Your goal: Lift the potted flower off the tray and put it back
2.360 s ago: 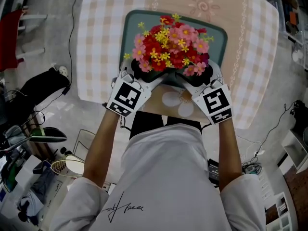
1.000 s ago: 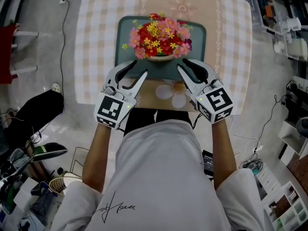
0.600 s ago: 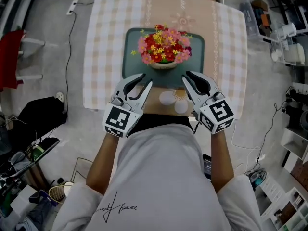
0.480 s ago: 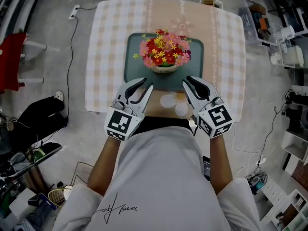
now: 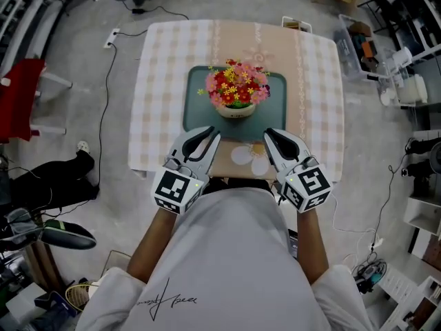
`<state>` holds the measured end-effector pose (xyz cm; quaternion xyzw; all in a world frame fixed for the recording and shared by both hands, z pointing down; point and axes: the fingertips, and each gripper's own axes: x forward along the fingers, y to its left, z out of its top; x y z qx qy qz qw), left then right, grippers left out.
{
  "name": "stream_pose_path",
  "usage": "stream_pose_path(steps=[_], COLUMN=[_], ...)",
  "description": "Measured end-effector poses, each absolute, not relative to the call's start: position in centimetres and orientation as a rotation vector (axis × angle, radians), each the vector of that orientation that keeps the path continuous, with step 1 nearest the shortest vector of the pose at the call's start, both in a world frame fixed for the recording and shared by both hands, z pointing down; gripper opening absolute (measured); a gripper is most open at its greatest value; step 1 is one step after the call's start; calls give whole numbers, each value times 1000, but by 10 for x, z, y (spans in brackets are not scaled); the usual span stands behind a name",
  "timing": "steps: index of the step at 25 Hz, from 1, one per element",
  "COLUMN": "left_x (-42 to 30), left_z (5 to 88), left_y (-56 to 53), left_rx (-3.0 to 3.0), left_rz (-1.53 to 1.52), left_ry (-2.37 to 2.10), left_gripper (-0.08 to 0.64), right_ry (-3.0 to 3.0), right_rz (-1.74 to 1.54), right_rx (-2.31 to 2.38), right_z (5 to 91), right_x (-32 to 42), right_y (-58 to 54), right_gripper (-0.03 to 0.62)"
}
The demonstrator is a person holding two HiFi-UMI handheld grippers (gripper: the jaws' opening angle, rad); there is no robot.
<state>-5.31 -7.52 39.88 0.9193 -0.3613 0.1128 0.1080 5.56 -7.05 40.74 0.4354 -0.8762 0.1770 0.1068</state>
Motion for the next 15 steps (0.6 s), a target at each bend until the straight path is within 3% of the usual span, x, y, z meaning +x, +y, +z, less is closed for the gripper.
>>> stream_pose_path(steps=[7,15], left_x=[-65,-72], left_z=[389,381], left_y=[-65,-60], left_rx=[2732,2792], left_rz=[332,394], left_ry=[-1072,-1088], left_gripper=[5,0], right_ry=[-2584,-2602], right_rz=[436,411], right_rx=[1284,1292], right_z=[388,374], right_x=[53,57], right_y=[-64,-63], right_gripper=[23,6])
